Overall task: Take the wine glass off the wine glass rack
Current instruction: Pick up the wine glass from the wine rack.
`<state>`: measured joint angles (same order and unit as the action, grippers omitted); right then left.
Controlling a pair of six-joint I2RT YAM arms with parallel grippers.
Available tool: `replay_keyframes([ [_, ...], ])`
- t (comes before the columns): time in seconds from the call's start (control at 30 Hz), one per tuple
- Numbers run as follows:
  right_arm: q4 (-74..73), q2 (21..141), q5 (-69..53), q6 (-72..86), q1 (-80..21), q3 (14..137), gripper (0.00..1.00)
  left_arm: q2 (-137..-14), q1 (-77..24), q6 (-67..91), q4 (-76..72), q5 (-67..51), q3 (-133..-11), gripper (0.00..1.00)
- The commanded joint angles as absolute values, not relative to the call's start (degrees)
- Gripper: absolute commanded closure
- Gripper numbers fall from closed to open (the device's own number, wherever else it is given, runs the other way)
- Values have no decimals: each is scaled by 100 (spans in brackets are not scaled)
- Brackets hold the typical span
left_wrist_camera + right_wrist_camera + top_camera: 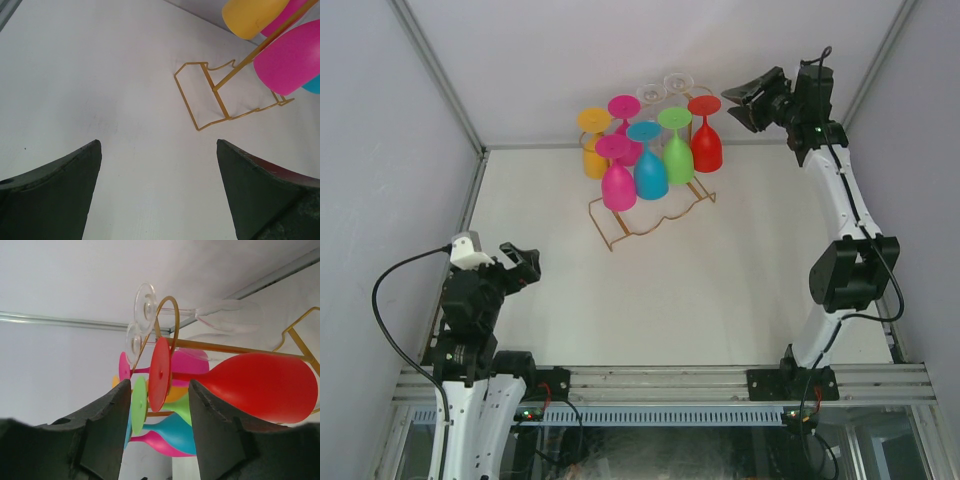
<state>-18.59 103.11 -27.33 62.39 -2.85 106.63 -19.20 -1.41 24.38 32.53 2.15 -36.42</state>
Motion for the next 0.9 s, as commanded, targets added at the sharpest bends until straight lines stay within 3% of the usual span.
replay_keyframes([
  [0.0, -2032, 10520, -2812, 6202, -349, 11131, 55, -1957, -88, 2417, 3042, 94, -3630, 0],
  [0.87, -2237, 10962, -2851, 6170, -464, 11724, 69, -2071, -83, 2435, 3065, 51, -3639, 0],
])
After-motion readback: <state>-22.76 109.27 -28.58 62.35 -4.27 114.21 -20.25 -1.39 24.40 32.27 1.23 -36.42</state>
